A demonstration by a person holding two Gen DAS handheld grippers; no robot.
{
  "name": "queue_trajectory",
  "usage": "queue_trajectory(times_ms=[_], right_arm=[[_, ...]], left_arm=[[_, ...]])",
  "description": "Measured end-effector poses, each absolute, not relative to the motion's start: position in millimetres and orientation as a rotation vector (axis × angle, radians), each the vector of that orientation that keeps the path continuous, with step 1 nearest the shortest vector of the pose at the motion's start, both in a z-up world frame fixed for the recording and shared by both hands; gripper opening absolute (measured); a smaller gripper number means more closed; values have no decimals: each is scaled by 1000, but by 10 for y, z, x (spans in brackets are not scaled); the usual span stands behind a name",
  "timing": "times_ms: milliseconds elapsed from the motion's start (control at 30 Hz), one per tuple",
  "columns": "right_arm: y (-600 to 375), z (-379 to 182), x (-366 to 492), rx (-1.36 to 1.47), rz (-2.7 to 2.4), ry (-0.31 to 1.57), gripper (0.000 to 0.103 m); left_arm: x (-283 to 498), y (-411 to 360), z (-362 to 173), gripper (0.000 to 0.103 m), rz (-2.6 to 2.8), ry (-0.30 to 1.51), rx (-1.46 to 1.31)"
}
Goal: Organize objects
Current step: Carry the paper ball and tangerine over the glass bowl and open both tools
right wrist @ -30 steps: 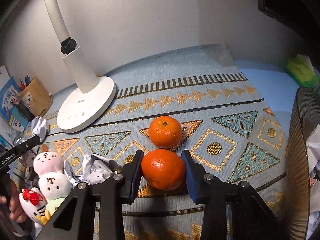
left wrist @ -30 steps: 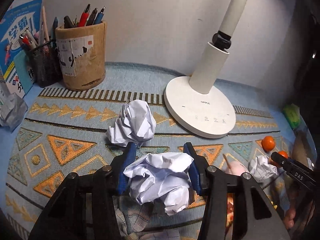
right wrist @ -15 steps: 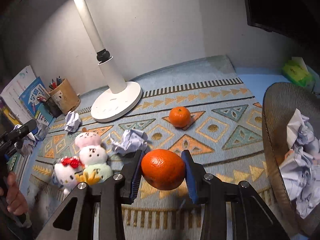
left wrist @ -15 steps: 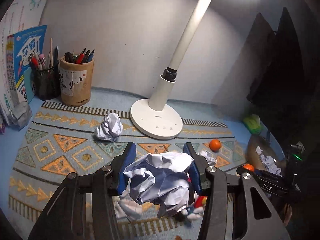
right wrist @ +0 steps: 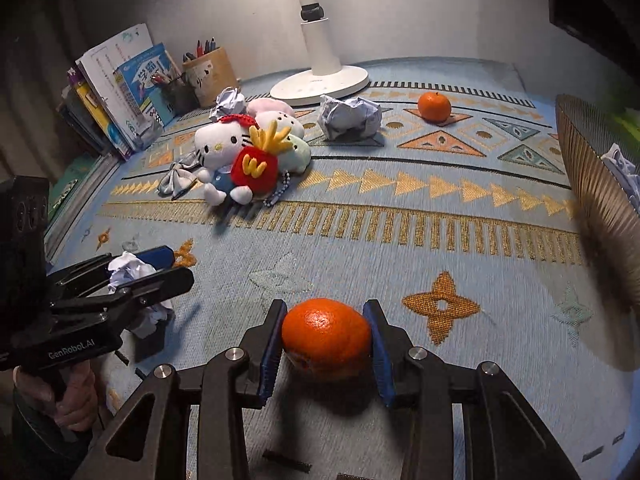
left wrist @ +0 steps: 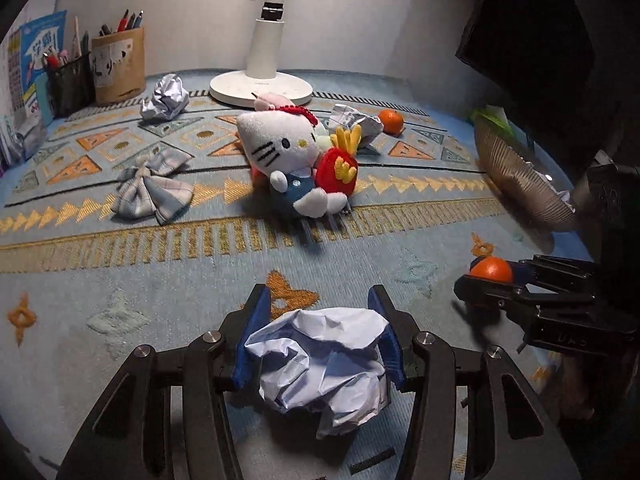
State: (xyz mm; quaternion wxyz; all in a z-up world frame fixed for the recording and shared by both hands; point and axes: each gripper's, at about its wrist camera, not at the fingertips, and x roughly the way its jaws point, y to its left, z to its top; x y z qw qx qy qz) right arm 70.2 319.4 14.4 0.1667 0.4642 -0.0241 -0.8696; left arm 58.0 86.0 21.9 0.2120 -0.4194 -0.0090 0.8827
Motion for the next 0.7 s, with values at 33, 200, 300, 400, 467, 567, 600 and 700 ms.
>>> queue_trajectory(times_ms=[33, 200, 300, 400, 467, 567, 600, 700], right_arm=[[3193, 149, 727, 1310, -2483, -54, 38], [3202, 162, 866, 1286, -2507, -47, 64], [3223, 158, 911, 1283, -2508, -69, 64], [3220, 176, 924, 1262, -2510, -106, 64], [3210, 169, 910, 1257, -2520, -127, 64], [3206, 154, 890, 1257, -2518, -156, 49], [3199, 147, 890, 1264, -2519, -149, 47], [3202, 156, 938, 1254, -2535, -139, 39]], left_arm=[[582, 860, 219, 48, 2467, -9, -1168], [596, 775, 151, 62, 2430, -86, -1175], [675, 702, 149, 91, 2462, -109, -1174], [765, 588, 150, 91, 2461, -141, -1161], [806, 536, 155, 91, 2460, -162, -1164], [846, 530, 161, 89, 2437, -174, -1165], [865, 551, 170, 86, 2433, -162, -1158], [924, 662, 195, 57, 2393, -135, -1137]])
